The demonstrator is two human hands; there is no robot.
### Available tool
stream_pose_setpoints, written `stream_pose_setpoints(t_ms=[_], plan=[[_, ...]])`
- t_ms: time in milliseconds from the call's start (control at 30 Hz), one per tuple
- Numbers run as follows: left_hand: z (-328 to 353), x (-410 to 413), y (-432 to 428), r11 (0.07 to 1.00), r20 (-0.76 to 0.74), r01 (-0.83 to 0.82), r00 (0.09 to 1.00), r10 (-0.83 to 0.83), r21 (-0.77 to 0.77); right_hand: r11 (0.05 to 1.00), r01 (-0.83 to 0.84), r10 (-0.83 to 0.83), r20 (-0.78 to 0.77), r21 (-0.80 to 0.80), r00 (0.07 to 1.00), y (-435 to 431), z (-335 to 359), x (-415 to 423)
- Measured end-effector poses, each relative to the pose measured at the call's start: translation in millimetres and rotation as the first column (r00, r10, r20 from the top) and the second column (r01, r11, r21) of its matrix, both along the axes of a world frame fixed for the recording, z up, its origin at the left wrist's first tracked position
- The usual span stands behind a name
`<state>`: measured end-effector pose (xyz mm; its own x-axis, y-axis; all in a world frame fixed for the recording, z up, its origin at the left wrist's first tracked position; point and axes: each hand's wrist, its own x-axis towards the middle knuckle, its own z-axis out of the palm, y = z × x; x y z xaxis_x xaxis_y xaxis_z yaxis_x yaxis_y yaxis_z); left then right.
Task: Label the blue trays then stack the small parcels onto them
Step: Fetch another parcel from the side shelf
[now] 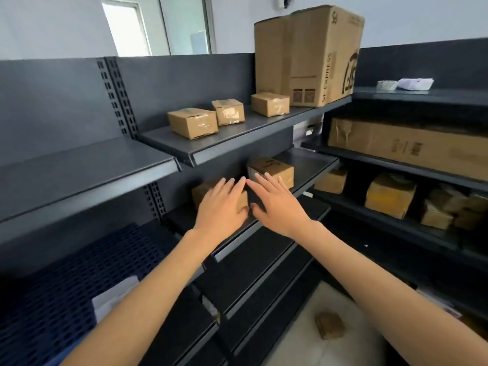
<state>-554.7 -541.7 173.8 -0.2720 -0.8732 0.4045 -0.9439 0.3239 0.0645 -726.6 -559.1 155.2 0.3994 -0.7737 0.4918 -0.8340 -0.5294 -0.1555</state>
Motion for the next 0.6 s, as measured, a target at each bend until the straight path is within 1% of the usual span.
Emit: stream_pose_setpoints(t_ms=[100, 200, 300, 367, 433, 533, 600], plan=[[19.8, -46.2, -20.7, 0.997, -0.084, 0.066, 0.994, -0.068, -0.026, 0.999, 0.03, -0.028, 0.062, -0.033, 0.998, -13.9, 18.1, -35.6], [51.0, -69.3, -39.5, 0.992, -0.144, 0.073, 0.986, -0.086, -0.099, 0.992, 0.015, 0.001, 0.124, -0.129, 0.992, -38.1, 49.2, -53.4], [96.3, -66.6, -62.2, 0.972, -0.14, 0.054, 0.986, -0.088, -0.226, 0.972, -0.037, 0.073, 0.15, -0.231, 0.986, -72.0, 88.7, -48.5], [119.9, -50.8, -81.5, 0.962, -0.128, 0.037, 0.989, -0.074, -0.271, 0.955, -0.103, 0.148, 0.148, -0.278, 0.978, -96.8, 108.8, -33.6], [136.6, -28.2, -101.5, 0.97, -0.13, -0.006, 0.991, -0.027, -0.244, 0.947, -0.167, 0.213, 0.15, -0.274, 0.965, -123.1, 124.3, -13.1], [147.1, 6.8, -122.0, 0.965, -0.095, -0.138, 0.988, 0.119, -0.225, 0.931, -0.263, 0.301, 0.125, -0.253, 0.945, -158.7, 137.3, 20.3], [151.9, 27.7, -131.0, 0.951, -0.063, -0.219, 0.976, 0.211, -0.22, 0.922, -0.324, 0.356, 0.132, -0.211, 0.925, -176.6, 142.9, 42.7]])
